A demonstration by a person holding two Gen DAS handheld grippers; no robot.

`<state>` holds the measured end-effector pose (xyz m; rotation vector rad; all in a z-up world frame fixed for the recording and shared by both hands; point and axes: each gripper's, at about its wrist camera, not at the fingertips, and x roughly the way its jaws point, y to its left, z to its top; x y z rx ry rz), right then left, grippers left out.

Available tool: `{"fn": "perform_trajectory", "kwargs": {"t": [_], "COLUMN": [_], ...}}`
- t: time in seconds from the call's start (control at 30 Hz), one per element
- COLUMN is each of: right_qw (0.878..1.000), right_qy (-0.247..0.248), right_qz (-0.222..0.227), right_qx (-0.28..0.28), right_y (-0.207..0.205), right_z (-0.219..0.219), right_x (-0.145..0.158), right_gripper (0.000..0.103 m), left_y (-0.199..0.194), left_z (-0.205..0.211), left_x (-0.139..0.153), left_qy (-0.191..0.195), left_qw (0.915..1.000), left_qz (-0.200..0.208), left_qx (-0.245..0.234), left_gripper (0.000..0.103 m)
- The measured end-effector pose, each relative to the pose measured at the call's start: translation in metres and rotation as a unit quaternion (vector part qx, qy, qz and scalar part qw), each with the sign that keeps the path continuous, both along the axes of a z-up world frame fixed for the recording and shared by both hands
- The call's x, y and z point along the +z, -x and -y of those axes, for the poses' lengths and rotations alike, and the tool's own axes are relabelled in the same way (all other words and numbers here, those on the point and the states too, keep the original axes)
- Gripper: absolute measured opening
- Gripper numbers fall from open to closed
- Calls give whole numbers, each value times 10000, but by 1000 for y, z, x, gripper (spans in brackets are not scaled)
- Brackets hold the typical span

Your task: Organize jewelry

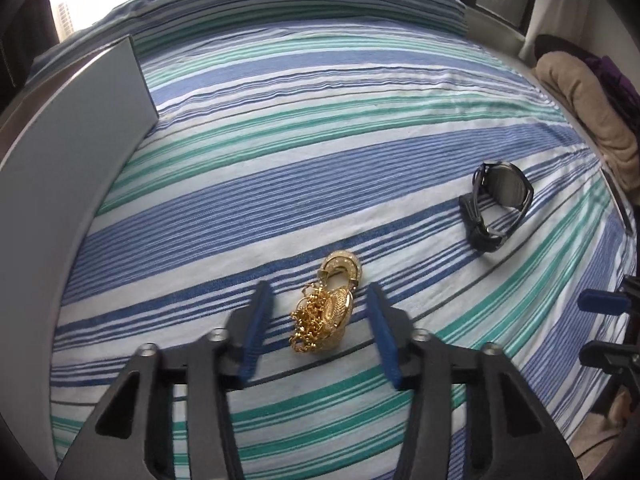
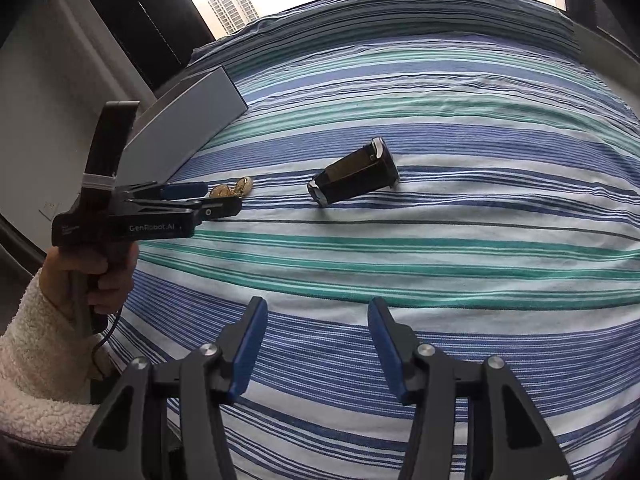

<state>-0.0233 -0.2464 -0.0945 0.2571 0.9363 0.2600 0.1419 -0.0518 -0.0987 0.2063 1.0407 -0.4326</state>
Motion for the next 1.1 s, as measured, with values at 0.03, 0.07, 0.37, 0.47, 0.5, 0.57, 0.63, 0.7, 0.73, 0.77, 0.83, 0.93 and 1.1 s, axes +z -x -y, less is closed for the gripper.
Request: {"fn": "perform_trajectory", "kwargs": {"t": [0.03, 0.07, 0.37, 0.47, 0.5, 0.57, 0.63, 0.7, 0.73, 0.77, 0.83, 0.93, 1.1], "right_qw": [10000, 10000, 9985, 9967, 9953, 9915, 9870, 9864, 9884, 9903, 9925, 9943, 9952], "right_qy": [23, 47, 334, 514, 572, 716, 1019, 1157, 1066, 987, 953, 871, 768], "right_qz": [17, 18, -297, -631, -772, -1048, -1191, -1123, -1024, -902, -658, -443, -259], "right_qx": [-4, -17, -316, -33, 124, 294, 364, 325, 352, 371, 399, 432, 552], "right_y": [0, 0, -80, -122, -133, -150, -159, -157, -152, -146, -132, -119, -106], "right_z": [1, 3, 37, 26, 21, 13, 7, 5, 5, 5, 4, 3, -5], "right_x": [2, 3, 33, 29, 24, 11, 0, 5, 12, 20, 38, 58, 75], "right_gripper": [53, 53, 53, 53, 53, 52, 20, 11, 11, 11, 11, 11, 11], "left_y": [0, 0, 16, 19, 20, 23, 25, 29, 30, 32, 35, 39, 43], "left_z": [-3, -7, -28, -37, -41, -51, -53, -62, -67, -73, -83, -98, -122], "left_x": [1, 2, 27, 34, 36, 37, 39, 44, 49, 53, 62, 78, 101], "left_qy": [119, 251, 470, 515, 539, 580, 670, 769, 816, 863, 957, 1086, 1190], "left_qw": [9999, 9995, 9982, 9979, 9977, 9972, 9964, 9953, 9948, 9942, 9932, 9910, 9876], "left_qz": [-69, -173, -87, -33, -38, -50, -73, -68, -58, -39, -18, 35, 173], "left_qx": [13, 85, 352, 395, 410, 470, 520, 586, 608, 639, 665, 780, 1008], "left_gripper": [22, 21, 20, 20, 20, 20, 20, 20, 20, 20, 4, 4, 4]}}
